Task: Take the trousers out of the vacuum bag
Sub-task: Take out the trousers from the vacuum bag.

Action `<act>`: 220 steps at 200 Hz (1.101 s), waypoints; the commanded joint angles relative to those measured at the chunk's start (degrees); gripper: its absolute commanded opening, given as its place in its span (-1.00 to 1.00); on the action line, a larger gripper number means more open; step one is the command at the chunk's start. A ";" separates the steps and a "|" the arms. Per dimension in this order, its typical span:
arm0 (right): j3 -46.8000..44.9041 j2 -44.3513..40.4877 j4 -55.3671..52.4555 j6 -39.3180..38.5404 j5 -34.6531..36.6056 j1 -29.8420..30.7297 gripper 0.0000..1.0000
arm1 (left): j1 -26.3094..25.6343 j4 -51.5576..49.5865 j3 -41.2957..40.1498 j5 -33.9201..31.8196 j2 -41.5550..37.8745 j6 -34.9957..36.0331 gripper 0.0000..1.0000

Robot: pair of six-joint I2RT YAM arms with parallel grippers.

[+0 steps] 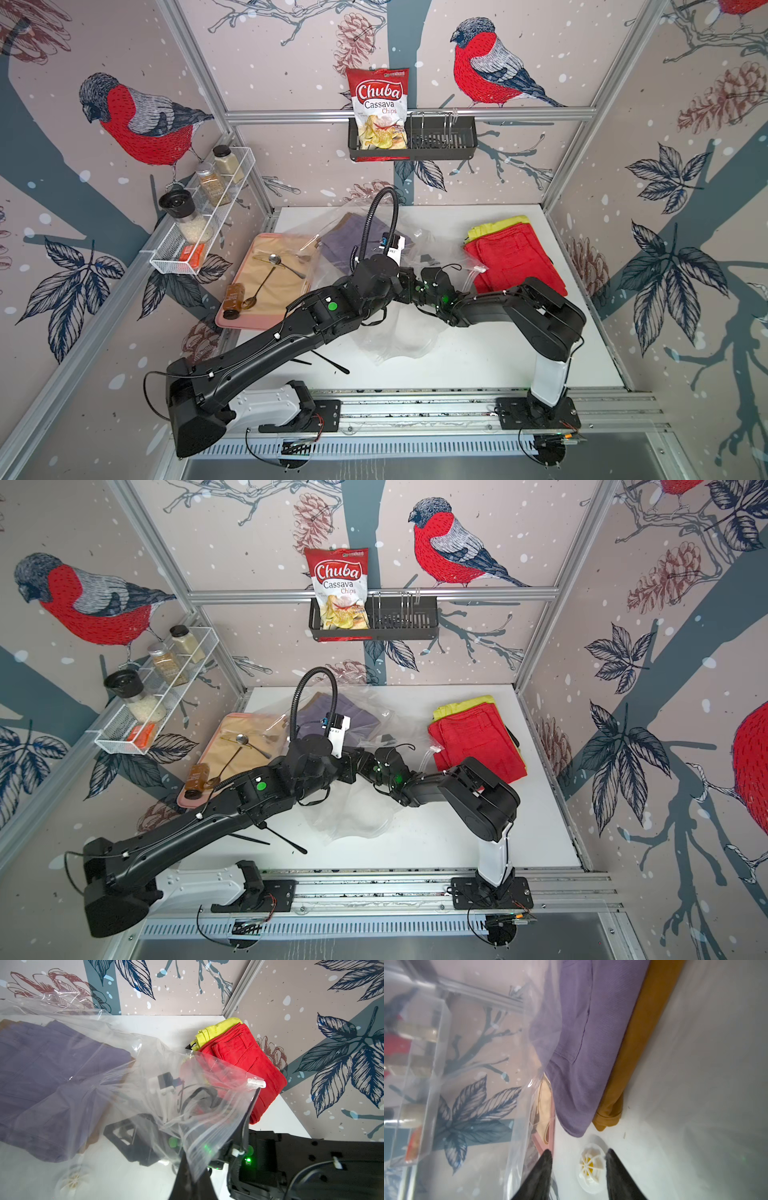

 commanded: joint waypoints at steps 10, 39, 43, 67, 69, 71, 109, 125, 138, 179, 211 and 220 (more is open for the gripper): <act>2.65 3.12 2.02 4.32 3.81 -0.53 -0.11 | 0.11 4.66 0.38 1.94 -0.38 0.66 -1.00; 4.95 6.71 4.10 5.68 4.94 -0.74 -0.12 | 0.11 4.12 0.44 1.17 -0.97 1.06 -1.00; 5.29 7.10 4.25 5.72 5.09 -0.75 -0.13 | 0.12 3.99 0.53 1.08 -1.05 1.10 -1.00; 7.33 9.72 5.96 5.71 3.97 -0.93 -0.16 | 0.12 3.55 0.49 0.44 -1.44 1.15 -1.00; 7.42 9.90 6.16 5.71 3.88 -0.96 -0.17 | 0.12 3.57 0.50 0.40 -1.46 1.12 -1.00; 7.51 10.04 6.38 5.64 3.83 -0.93 -0.17 | 0.12 3.53 0.50 0.37 -1.43 1.17 -1.00; 10.52 11.57 5.82 4.25 3.34 -1.00 -0.23 | 0.13 3.91 0.16 0.51 -0.80 0.71 -1.00; 11.45 12.42 5.91 4.47 3.02 -1.18 -0.26 | 0.12 4.19 0.14 0.86 -0.44 0.67 -1.00; 12.12 13.10 5.81 4.87 2.94 -1.32 -0.26 | 0.05 4.27 0.23 1.01 -0.29 0.67 -1.00; 11.54 13.11 5.44 5.79 3.57 -1.44 -0.25 | 0.12 3.52 0.38 0.18 -0.28 0.76 -1.00; 11.68 12.10 1.85 5.19 5.35 -1.36 -0.22 | 0.11 3.38 0.48 -0.30 -0.06 1.02 -1.00; 11.79 12.26 1.63 5.24 5.29 -1.47 -0.21 | 0.11 3.49 0.48 -0.29 0.04 0.79 -1.00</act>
